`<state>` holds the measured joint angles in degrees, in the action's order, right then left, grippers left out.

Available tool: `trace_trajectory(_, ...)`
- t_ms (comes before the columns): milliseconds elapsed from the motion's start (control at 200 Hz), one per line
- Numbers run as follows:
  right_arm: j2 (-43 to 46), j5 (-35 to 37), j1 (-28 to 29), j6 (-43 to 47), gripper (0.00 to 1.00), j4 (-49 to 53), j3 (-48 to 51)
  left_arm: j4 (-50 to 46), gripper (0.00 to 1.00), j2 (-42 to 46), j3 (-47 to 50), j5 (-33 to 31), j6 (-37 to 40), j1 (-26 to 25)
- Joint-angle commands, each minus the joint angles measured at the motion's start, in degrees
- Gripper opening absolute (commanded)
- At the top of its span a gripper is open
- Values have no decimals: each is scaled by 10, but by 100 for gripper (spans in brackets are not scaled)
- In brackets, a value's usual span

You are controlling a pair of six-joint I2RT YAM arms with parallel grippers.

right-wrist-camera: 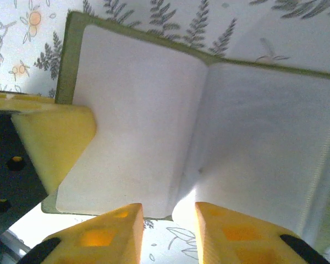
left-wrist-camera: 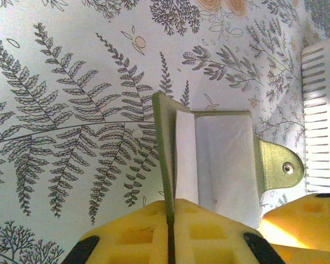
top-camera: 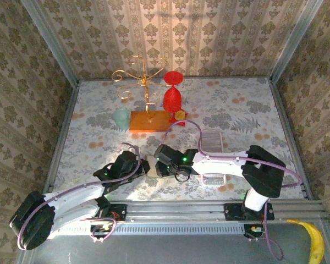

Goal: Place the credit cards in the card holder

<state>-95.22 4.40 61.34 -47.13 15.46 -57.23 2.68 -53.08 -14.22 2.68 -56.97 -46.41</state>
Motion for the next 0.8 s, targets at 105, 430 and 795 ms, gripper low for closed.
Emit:
trace_trajectory(105,-8,51,0,-26,38,34,18,2,6,7,-2,1,3,0)
trace_trajectory(430,-32,69,0,-35,41,65,12,1,2,12,3,1,-1,-3)
trace_trajectory(795,-45,55,2,-32,43,58,10,3,0,11,6,-2,-5,-9)
